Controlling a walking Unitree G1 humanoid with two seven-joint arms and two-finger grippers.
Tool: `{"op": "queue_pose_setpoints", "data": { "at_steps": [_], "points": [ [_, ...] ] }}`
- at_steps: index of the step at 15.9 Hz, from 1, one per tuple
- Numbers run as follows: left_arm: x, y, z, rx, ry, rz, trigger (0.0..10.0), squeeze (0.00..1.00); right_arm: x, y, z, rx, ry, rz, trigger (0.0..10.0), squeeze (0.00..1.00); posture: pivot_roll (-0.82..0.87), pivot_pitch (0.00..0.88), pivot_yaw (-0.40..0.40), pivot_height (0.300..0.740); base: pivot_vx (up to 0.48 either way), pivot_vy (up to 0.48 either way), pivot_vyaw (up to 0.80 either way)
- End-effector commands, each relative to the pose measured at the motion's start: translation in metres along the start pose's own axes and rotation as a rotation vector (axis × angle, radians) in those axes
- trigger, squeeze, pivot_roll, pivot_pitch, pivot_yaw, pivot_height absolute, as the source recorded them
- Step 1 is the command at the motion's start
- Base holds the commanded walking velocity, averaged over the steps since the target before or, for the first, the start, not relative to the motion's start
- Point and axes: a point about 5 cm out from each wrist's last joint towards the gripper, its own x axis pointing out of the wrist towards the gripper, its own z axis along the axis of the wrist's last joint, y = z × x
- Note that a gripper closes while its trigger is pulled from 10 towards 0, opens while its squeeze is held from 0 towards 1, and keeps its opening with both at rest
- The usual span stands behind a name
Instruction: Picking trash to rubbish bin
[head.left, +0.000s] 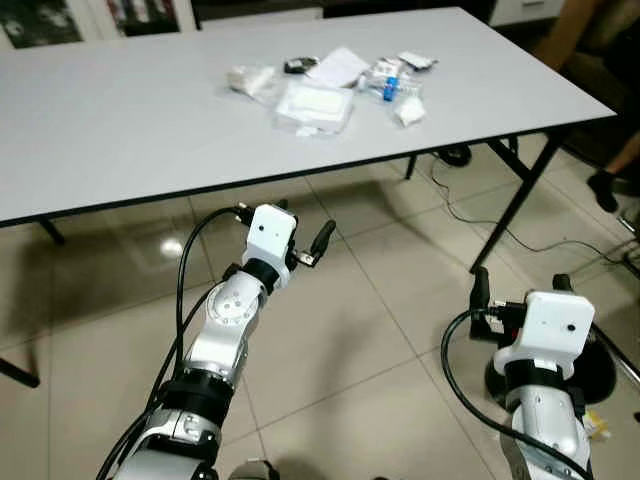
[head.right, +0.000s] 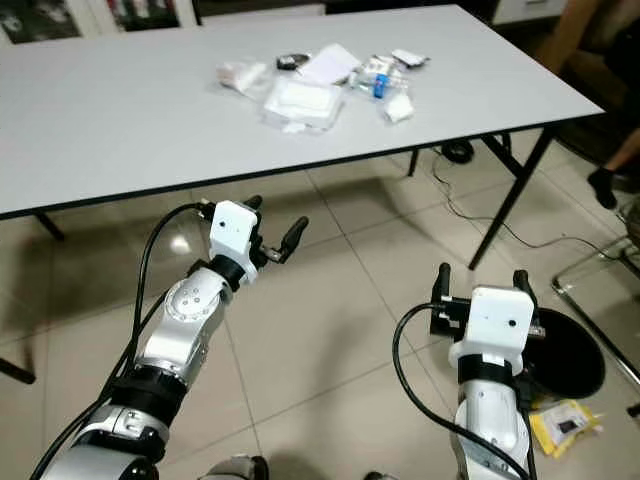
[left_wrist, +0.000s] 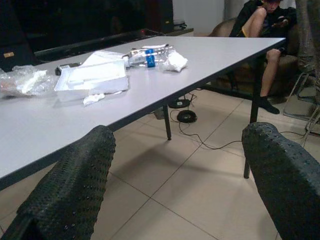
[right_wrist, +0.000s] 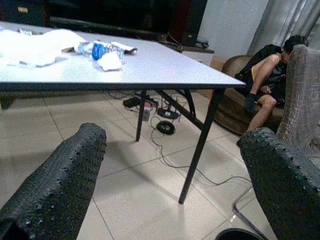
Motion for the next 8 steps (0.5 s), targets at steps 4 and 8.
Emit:
{"op": "queue_pose_setpoints", "data": {
  "at_steps": [4,8],
  "points": [
    [0.0064,-0.006,0.0075,-0.027,-0.013,-0.044,10.0,0.0,0.0015,-0.0002,0.0004,-0.008,0.004,-0.013,10.0,0.0,0.04,0.078,0.006,0.74,0.0,0.0,0.0],
    [0.0067,-0.0065,0.0069,-0.034,-0.007,-0.049,10.0,0.0,0.0013,-0.0007,0.0007,-0.007,0.003,-0.017,10.0,0.0,0.04,0.078,0.006,0.74,0.252,0.0,0.0]
  ]
}}
